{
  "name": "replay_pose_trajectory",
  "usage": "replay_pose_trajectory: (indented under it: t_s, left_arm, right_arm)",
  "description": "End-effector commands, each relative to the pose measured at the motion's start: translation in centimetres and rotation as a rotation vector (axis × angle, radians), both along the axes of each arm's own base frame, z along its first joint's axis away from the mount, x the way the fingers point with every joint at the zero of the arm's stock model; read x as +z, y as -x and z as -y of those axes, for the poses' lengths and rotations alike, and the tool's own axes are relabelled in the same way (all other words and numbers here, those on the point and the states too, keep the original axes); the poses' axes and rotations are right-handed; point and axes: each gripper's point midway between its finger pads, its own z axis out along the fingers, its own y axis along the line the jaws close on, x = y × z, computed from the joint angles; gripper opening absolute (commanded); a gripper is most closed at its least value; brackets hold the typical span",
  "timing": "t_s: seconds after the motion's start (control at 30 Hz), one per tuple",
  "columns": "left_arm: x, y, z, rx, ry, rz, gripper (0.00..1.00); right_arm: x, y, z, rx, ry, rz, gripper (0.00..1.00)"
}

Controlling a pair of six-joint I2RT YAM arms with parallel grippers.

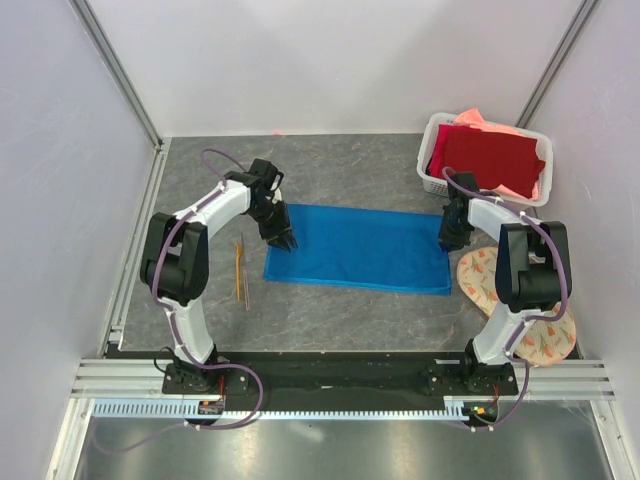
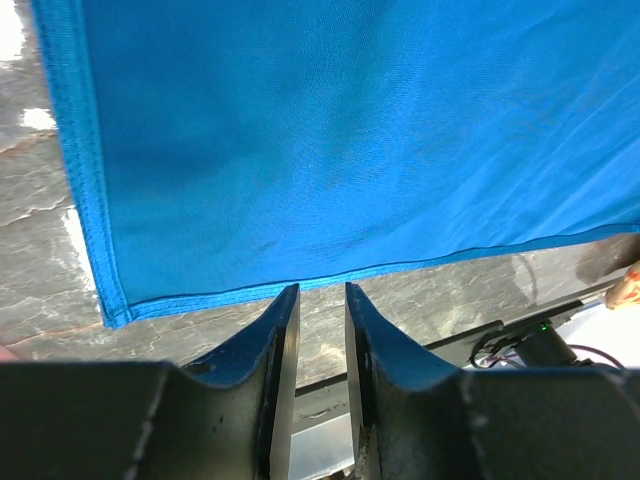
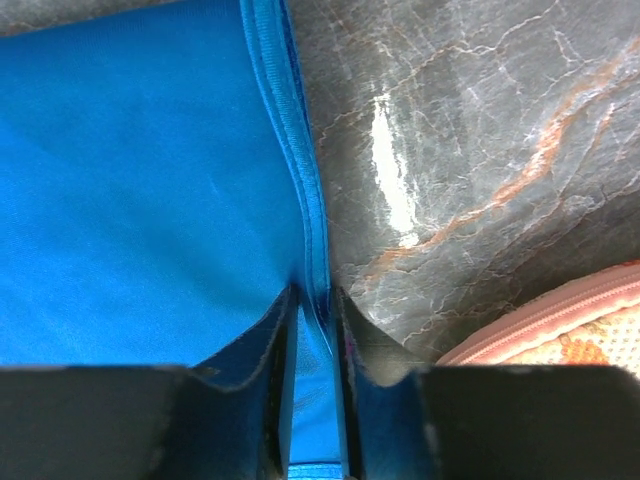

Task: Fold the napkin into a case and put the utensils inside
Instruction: Pick up the rectangle-folded napkin from the center of the board, then fold the rectangle-folded napkin at the center of the board.

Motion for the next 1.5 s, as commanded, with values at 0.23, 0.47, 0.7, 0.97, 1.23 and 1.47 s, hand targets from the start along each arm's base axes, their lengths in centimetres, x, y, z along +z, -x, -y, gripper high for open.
replay_pose_trajectory:
  t_s: [0.23, 0.47, 0.7, 0.97, 1.23, 1.47]
  left_arm:
    - [2.1, 0.9, -0.2, 0.004, 0.026, 0.045, 0.31]
    - [2.1, -0.5, 2.2, 0.101, 0.132, 0.014, 0.32]
    - [2.9, -0.9, 4.7, 0.149, 0.207, -0.023, 0.32]
    - [3.5, -0.3, 4.3, 0.146, 0.186, 0.018, 0.32]
    - [2.3, -0.3, 3.7, 0.118, 0.138, 0.034, 0.32]
    - [0.8, -1.3, 4.2, 0.096, 0.132, 0.032, 0.31]
  right_arm:
    - [-2.6, 1.9, -0.1, 0.009, 0.002, -0.077, 0.00]
    - [2.4, 0.1, 0.5, -0.018, 0.035, -0.003, 0.00]
    - [4.6, -0.5, 1.0, -0.009, 0.061, 0.061, 0.00]
    - [7.5, -1.1, 0.6, -0.003, 0.040, 0.134, 0.00]
    - [7.4, -0.4, -0.2, 0.012, 0.001, 0.121, 0.00]
    - [8.0, -0.9, -0.4, 0.032, -0.008, 0.130, 0.00]
